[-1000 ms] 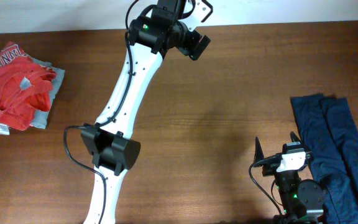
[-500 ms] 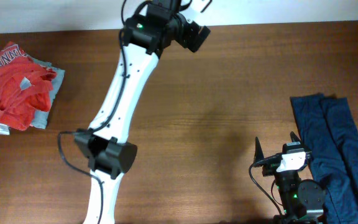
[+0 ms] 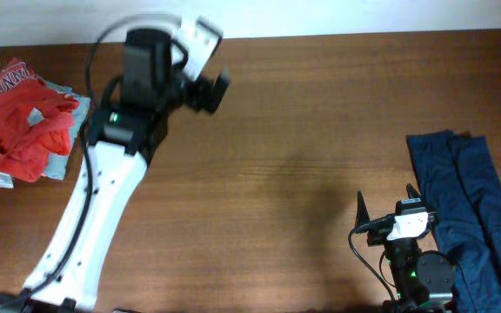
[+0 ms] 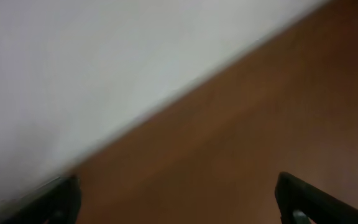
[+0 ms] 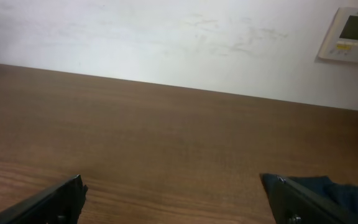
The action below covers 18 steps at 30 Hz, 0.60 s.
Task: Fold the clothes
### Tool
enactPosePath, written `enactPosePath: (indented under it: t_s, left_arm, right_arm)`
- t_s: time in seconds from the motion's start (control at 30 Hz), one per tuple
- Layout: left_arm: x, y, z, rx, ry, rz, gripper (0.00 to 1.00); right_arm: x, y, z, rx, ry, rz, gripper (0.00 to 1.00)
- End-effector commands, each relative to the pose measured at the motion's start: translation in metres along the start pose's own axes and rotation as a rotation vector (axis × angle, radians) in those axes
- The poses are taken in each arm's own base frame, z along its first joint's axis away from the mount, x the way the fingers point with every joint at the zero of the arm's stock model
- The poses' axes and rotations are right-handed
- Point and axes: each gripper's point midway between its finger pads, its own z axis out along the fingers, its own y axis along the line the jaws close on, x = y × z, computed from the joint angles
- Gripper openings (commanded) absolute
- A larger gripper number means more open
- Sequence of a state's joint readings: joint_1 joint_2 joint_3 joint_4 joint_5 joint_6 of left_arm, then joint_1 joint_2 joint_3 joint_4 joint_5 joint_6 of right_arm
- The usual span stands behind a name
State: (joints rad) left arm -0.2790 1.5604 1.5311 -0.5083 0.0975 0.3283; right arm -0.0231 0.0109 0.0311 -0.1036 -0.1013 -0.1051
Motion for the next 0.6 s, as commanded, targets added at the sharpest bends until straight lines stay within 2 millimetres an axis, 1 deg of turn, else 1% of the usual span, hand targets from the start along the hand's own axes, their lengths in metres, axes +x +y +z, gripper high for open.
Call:
enactPosePath:
  t_s: [0.0,0.07,0.13,0.23,0.37,0.47,0.53,0.57]
  left_arm:
    - [0.049,0.004,-0.021,-0.041,0.042,-0.031,0.99]
    - [0.07,0.003,-0.027,-0.063,0.025,-0.038,0.99]
    - [0.089,0.0,-0.034,-0.098,-0.044,-0.045,0.99]
    - [0.107,-0.004,-0.048,-0.141,-0.139,-0.062,0.99]
    - [0.139,-0.012,-0.076,-0.204,-0.251,-0.066,0.99]
    - [0.167,-0.015,-0.094,-0.248,-0.28,-0.075,1.0]
    - [0.18,-0.014,-0.102,-0.273,-0.294,-0.106,0.99]
    - [0.19,-0.011,-0.107,-0.294,-0.306,-0.142,0.99]
  right_arm:
    - [0.002,0.002,0.0,-0.008,0.0,0.008,0.99]
    - [0.002,0.002,0.0,-0.007,0.0,0.008,0.99]
    - [0.002,0.002,0.0,-0.007,0.0,0.008,0.99]
    - [0.002,0.002,0.0,-0.008,0.0,0.008,0.99]
    - [0.002,0.002,0.0,-0.007,0.0,0.008,0.99]
    - [0.002,0.002,0.0,-0.008,0.0,0.008,0.98]
    - [0.002,0.002,0.0,-0.008,0.0,0.008,0.99]
    - [0.002,0.002,0.0,-0.008,0.0,0.008,0.99]
